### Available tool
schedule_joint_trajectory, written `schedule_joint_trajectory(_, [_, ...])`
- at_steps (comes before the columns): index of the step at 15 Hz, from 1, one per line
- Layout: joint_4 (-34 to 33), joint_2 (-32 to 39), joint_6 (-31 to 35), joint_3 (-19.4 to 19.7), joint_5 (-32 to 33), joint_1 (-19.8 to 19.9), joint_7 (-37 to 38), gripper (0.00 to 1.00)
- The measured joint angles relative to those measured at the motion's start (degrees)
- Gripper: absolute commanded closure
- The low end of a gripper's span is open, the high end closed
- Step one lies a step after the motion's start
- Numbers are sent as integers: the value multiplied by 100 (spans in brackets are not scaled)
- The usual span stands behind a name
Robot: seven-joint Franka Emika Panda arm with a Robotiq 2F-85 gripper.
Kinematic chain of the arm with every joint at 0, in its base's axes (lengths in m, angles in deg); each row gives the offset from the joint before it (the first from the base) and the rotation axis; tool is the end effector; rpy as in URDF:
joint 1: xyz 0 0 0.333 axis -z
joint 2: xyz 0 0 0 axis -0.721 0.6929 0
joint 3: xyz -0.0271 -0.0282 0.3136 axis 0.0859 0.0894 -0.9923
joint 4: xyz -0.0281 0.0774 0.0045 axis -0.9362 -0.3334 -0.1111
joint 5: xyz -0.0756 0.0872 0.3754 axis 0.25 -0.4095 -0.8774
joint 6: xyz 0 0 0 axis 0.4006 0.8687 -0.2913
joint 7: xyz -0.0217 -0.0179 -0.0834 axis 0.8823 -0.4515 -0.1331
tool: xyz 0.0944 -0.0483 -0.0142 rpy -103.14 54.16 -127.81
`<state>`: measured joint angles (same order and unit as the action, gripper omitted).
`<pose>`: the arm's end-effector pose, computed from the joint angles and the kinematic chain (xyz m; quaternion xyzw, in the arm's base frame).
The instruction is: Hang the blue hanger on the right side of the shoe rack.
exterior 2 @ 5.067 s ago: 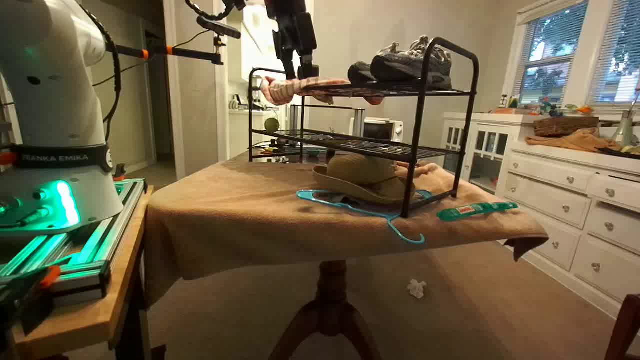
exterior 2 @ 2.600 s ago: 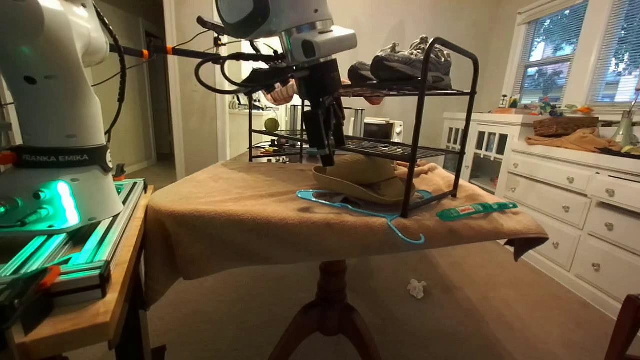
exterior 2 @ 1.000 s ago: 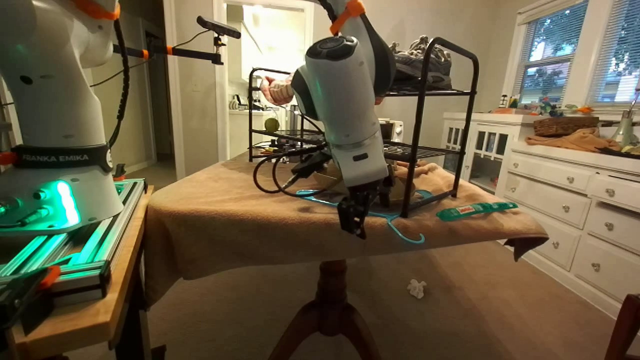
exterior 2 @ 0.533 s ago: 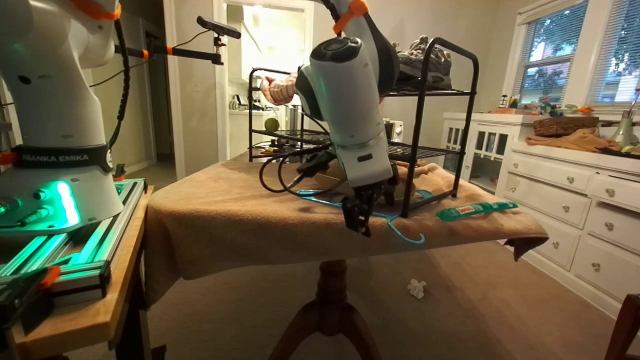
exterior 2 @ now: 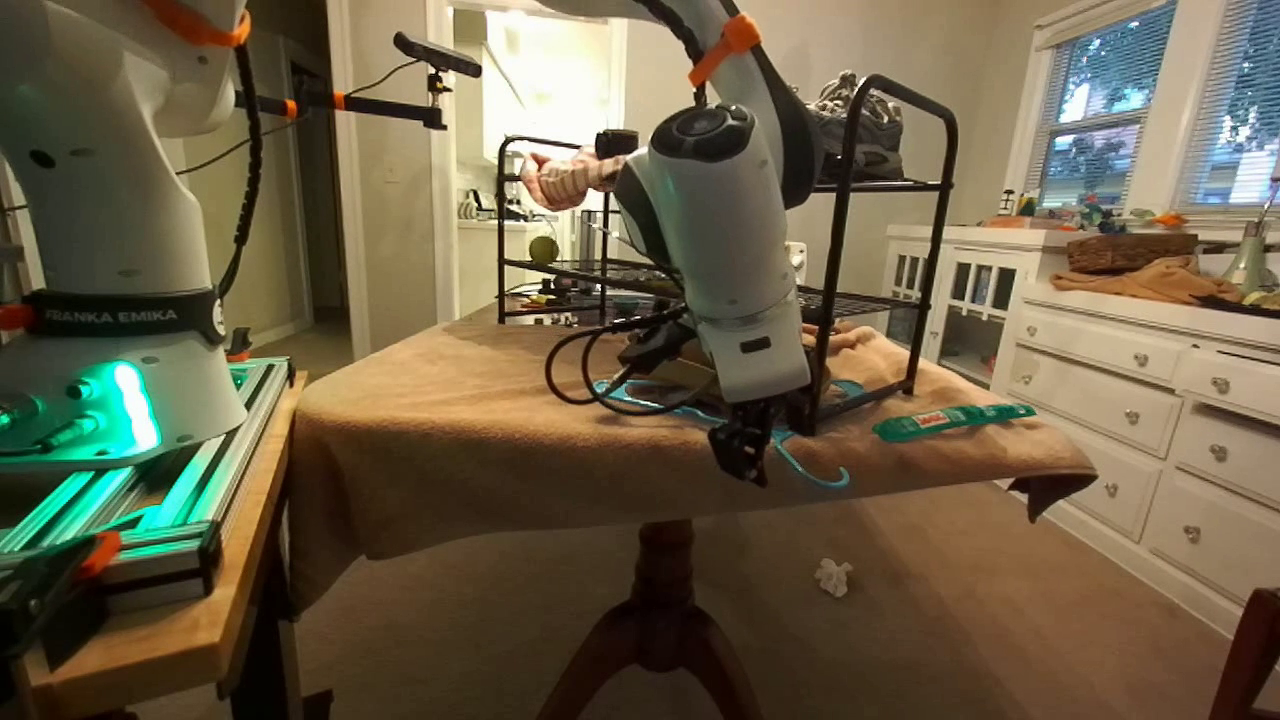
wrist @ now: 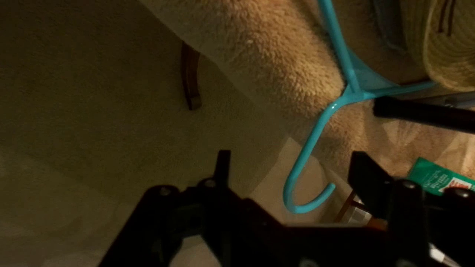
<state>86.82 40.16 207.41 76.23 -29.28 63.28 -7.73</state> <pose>0.4858 -0.3029 0.1485 -0.7739 0.5682 -0.1459 0.2387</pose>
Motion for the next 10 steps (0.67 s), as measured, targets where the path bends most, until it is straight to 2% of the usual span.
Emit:
schedule_joint_trajectory(2, [-114,127,-29,-47,0,48,43,55])
schedule_joint_trajectory(5, [-265,286,-51,-80,0,65,107,55])
schedule_joint_trajectory(6, [-302,316,-54,-83,0,65,116,62])
schedule_joint_trajectory(8, [-360,343,-56,-83,2,66,125,65])
schedule_joint_trajectory(9, [-390,354,-57,-83,2,67,132,53])
schedule_joint_trajectory(10, [-419,366,-57,-83,2,69,144,53])
